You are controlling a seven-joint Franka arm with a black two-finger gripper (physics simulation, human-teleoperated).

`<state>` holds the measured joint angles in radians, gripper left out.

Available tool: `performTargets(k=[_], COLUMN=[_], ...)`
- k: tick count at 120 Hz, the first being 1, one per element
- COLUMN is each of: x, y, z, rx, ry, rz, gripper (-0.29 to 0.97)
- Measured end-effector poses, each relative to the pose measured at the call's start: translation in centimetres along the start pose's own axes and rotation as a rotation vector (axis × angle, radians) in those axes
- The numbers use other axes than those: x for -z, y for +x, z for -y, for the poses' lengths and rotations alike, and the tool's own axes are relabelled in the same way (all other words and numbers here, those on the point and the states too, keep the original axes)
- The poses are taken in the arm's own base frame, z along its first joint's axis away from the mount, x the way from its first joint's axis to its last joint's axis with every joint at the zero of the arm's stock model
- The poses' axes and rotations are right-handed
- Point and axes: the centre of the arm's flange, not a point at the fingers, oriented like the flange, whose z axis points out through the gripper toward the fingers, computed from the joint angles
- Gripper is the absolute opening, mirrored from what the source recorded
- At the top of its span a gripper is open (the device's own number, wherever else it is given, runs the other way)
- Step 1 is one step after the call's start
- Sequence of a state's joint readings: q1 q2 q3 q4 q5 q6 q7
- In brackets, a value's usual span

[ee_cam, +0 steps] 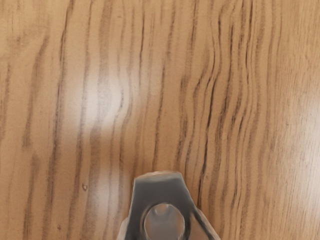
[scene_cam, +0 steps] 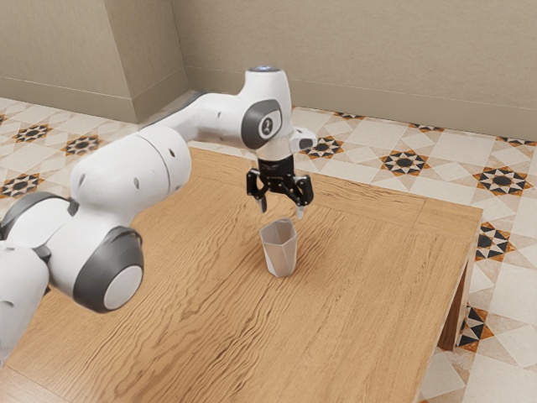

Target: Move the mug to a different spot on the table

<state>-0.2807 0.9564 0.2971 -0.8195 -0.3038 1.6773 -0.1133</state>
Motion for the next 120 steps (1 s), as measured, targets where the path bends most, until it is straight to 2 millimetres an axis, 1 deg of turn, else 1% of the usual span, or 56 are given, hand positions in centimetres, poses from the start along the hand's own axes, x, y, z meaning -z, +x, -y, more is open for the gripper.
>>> performTargets(k=[14, 24, 40, 51, 79, 94, 120], x=[-1.1, -1.9, -2.8, -3.3, -3.8, -4.4, -4.4], y=[0.4, 0.6, 0.7, 0.8, 1.1, 1.2, 1.3], z=[0.6, 0.6, 0.3, 0.3, 0.8, 0.7, 0.7], rx=[0.023, 0.032, 0.042, 0.049, 0.073, 0.077, 0.083], ry=[0.001, -0.004, -0.015, -0.021, -0.034, -0.038, -0.033], rz=[0.000, 0.001, 0.000, 0.001, -0.004, -0.004, -0.009], gripper=[0.68, 0.66, 0.59, 0.52, 0.34, 0.29, 0.20])
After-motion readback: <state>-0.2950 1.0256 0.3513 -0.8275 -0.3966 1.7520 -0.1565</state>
